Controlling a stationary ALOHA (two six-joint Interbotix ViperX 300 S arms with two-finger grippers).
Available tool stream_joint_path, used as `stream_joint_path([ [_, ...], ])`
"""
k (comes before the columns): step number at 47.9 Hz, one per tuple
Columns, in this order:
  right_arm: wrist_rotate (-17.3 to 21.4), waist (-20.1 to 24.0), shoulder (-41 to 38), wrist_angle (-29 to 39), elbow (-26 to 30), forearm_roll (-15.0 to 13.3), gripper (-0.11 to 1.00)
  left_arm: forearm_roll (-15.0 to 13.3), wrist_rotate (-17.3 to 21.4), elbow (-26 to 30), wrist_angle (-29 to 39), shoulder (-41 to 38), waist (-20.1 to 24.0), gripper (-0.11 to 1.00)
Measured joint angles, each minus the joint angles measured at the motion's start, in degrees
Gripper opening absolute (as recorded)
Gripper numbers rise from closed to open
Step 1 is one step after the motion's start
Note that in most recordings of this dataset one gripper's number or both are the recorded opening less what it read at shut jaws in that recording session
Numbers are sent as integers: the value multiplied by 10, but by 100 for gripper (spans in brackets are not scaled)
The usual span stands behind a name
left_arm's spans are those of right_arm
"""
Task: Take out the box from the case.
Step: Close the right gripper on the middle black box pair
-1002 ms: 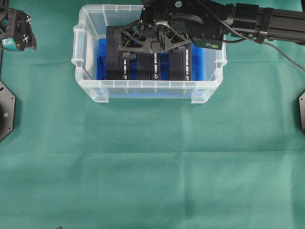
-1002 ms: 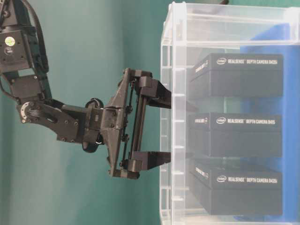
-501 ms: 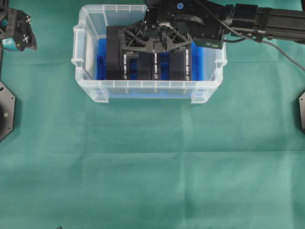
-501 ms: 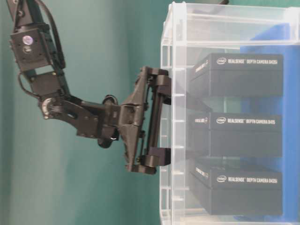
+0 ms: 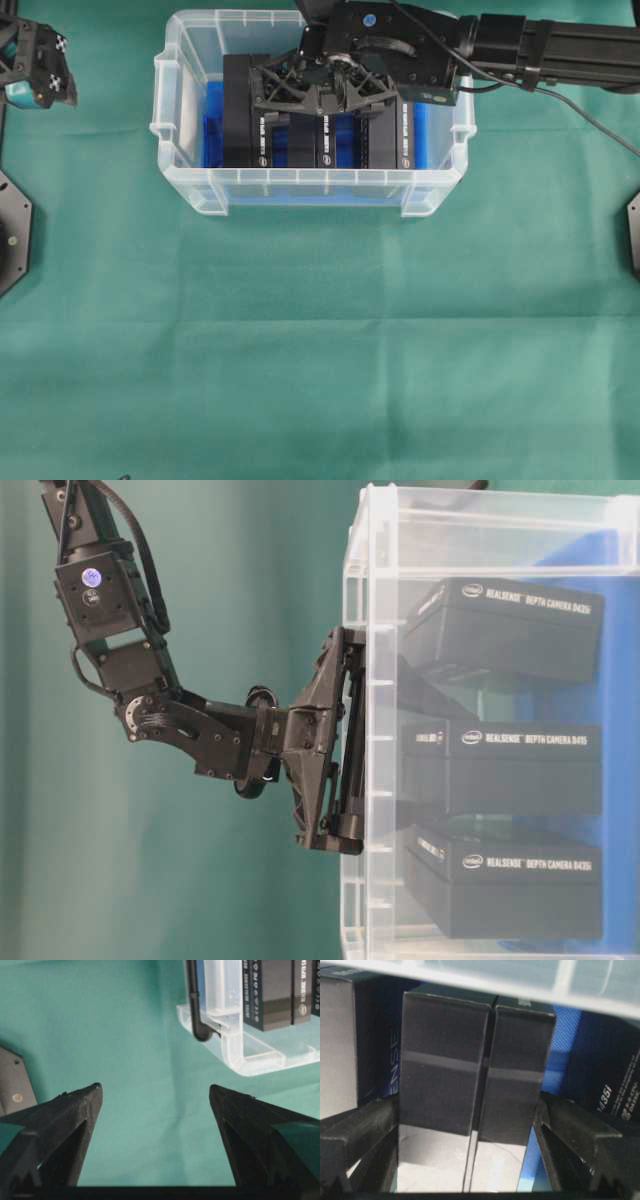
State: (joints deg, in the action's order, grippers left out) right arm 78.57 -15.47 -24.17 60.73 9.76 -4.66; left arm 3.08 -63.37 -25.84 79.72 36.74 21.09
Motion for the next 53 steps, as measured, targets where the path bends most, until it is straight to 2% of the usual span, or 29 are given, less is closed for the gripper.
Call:
stream_joint_path([
  [6,1,0,0,0,0,1,89,0,0,-1,0,0,-1,89],
  [12,4,3,0,1,1,2,68,0,0,-1,0,0,0,89],
  [33,9,11,0,13,7,1,68,3,0,-1,0,0,0,89],
  [42,40,11,0,37,18,1,68,3,0,-1,0,0,0,89],
  [53,47,12,0,78,53,0,68,3,0,-1,0,0,0,89],
])
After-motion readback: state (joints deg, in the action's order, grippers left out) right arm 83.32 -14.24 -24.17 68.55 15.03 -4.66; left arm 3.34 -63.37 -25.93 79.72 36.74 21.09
